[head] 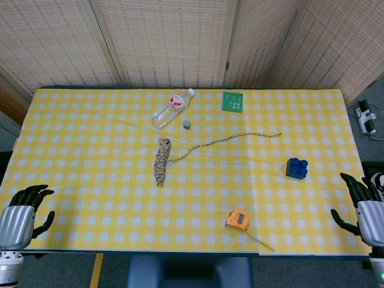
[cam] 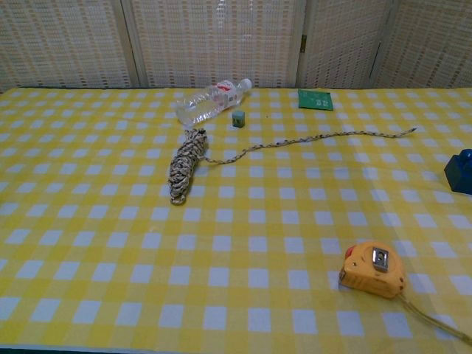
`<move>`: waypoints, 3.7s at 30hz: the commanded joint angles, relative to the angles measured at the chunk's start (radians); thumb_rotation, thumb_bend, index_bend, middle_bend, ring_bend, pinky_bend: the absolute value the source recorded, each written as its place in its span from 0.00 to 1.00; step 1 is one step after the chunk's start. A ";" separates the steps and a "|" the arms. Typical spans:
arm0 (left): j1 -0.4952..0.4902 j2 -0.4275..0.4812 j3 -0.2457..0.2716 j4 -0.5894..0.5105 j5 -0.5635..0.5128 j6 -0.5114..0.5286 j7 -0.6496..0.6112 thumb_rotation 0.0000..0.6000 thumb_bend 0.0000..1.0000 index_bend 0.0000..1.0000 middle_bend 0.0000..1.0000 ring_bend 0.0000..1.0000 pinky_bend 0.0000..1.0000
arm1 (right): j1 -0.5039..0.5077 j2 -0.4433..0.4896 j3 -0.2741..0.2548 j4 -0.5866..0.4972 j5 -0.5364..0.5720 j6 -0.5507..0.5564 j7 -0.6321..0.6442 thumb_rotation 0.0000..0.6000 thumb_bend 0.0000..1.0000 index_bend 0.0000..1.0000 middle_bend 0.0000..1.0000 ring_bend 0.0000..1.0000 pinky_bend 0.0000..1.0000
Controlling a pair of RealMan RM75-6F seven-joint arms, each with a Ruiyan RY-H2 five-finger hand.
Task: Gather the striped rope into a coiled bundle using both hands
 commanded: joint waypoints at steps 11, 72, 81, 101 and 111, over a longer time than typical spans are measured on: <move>-0.029 0.005 -0.020 -0.033 -0.017 -0.036 0.036 1.00 0.41 0.33 0.25 0.20 0.24 | 0.037 -0.013 0.031 0.002 0.015 -0.052 -0.028 1.00 0.36 0.02 0.13 0.18 0.08; -0.894 -0.747 -0.318 0.413 -0.869 -0.451 0.358 1.00 0.26 0.00 0.01 0.00 0.17 | 0.017 0.010 0.031 -0.030 0.031 -0.076 -0.027 1.00 0.36 0.02 0.12 0.17 0.08; -0.902 -0.838 -0.328 0.587 -0.866 -0.443 0.386 1.00 0.26 0.00 0.00 0.00 0.18 | 0.017 0.017 0.032 -0.040 0.035 -0.083 -0.029 1.00 0.36 0.02 0.12 0.17 0.08; -0.897 -0.907 -0.413 0.729 -0.921 -0.473 0.424 1.00 0.26 0.32 0.25 0.28 0.43 | 0.013 0.017 0.031 -0.044 0.044 -0.090 -0.031 1.00 0.36 0.02 0.12 0.16 0.08; -0.891 -0.918 -0.423 0.753 -0.872 -0.487 0.384 1.00 0.26 0.43 0.36 0.41 0.54 | 0.010 0.017 0.032 -0.039 0.048 -0.091 -0.027 1.00 0.36 0.02 0.12 0.16 0.08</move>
